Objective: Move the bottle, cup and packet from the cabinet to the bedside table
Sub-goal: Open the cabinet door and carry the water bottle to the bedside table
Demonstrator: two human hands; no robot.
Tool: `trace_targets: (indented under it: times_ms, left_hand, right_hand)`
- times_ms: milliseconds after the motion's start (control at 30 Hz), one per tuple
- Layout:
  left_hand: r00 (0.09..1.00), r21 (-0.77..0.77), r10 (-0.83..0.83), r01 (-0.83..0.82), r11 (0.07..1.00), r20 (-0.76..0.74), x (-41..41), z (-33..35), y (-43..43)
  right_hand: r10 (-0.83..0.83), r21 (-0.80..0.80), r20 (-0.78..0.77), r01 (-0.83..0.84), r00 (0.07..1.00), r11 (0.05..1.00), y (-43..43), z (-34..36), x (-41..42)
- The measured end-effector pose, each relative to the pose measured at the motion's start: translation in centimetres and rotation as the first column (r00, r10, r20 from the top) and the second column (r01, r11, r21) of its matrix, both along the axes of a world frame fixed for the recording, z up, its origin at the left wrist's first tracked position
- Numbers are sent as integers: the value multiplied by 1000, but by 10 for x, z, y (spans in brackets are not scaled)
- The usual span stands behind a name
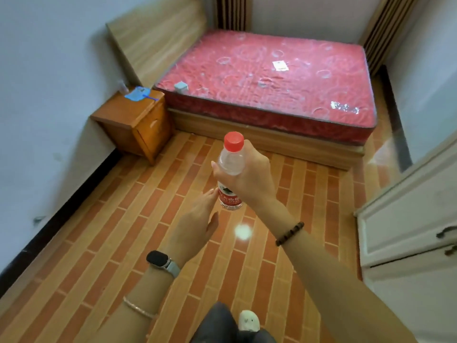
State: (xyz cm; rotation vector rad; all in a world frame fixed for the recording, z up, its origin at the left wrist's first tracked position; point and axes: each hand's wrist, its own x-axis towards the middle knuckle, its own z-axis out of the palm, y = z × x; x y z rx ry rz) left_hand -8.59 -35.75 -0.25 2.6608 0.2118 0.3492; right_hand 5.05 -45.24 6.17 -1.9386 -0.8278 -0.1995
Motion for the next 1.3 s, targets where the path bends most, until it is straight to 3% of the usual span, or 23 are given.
trace_targets:
  times_ms: [400, 900, 1067, 1300]
  left_hand:
    - [964, -66, 266, -264, 962, 25, 36, -7, 135]
    - [935, -68, 355, -354, 933, 1, 130, 8, 309]
    - [921, -30, 389, -388, 921, 36, 181, 8, 352]
    - [871, -106, 486, -478, 872, 74, 274, 8, 409]
  right_hand:
    - [282, 33, -7, -282, 959, 959, 168, 1, 52]
    - [349, 50, 35, -350, 936, 935, 360, 17, 151]
    - [385, 58, 1, -385, 923, 921, 409, 10, 201]
    - [455, 53, -52, -453, 889, 890, 482, 14, 286]
